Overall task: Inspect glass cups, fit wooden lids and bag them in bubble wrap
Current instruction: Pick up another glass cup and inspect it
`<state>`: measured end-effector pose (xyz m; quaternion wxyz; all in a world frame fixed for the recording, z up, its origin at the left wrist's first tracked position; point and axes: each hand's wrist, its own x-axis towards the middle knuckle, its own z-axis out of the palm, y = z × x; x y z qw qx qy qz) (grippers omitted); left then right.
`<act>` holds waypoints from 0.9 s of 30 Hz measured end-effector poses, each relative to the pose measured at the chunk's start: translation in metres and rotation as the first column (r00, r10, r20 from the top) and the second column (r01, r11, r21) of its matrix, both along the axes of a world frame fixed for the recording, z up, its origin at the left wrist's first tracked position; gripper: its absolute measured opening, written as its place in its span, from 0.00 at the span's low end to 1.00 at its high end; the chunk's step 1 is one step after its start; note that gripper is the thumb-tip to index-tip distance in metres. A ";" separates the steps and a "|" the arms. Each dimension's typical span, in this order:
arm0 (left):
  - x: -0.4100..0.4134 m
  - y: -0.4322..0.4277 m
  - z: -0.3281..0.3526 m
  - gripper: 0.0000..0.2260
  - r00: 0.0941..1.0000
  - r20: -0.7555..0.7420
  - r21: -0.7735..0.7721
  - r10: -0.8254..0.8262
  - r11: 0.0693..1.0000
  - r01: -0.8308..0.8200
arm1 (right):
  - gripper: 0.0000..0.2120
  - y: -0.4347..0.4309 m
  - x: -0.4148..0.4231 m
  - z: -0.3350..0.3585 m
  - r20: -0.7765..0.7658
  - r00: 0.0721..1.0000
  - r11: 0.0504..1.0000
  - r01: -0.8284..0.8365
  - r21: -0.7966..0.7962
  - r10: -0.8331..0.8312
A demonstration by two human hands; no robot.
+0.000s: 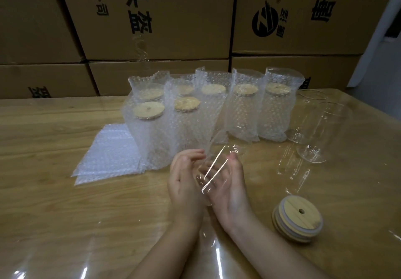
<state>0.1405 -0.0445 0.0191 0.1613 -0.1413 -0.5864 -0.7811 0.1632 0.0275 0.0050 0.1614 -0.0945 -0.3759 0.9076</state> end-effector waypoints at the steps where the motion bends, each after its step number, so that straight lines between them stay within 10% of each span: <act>1: -0.001 0.003 -0.002 0.17 0.979 0.198 0.135 -0.056 0.990 0.030 | 0.24 -0.002 0.000 0.001 -0.011 0.998 0.996 0.065 0.068 -0.064; 4: -0.005 0.006 -0.009 0.17 0.692 0.551 0.567 -0.466 0.818 0.099 | 0.35 -0.009 0.001 0.001 -0.105 0.968 0.954 0.245 0.170 -0.230; 10: -0.004 0.004 -0.010 0.21 0.436 0.504 0.739 -0.746 0.633 0.230 | 0.39 0.001 0.000 -0.002 -0.311 0.896 0.722 0.441 0.533 -0.317; 20: -0.015 -0.001 -0.015 0.17 0.661 0.447 0.552 -0.602 0.768 0.326 | 0.41 0.004 0.001 -0.001 -0.344 0.873 0.639 0.488 0.595 -0.346; 27: -0.026 -0.005 -0.022 0.21 0.402 0.398 0.734 -0.825 0.549 0.399 | 0.42 -0.012 0.005 -0.006 -0.368 0.891 0.595 0.452 0.665 -0.265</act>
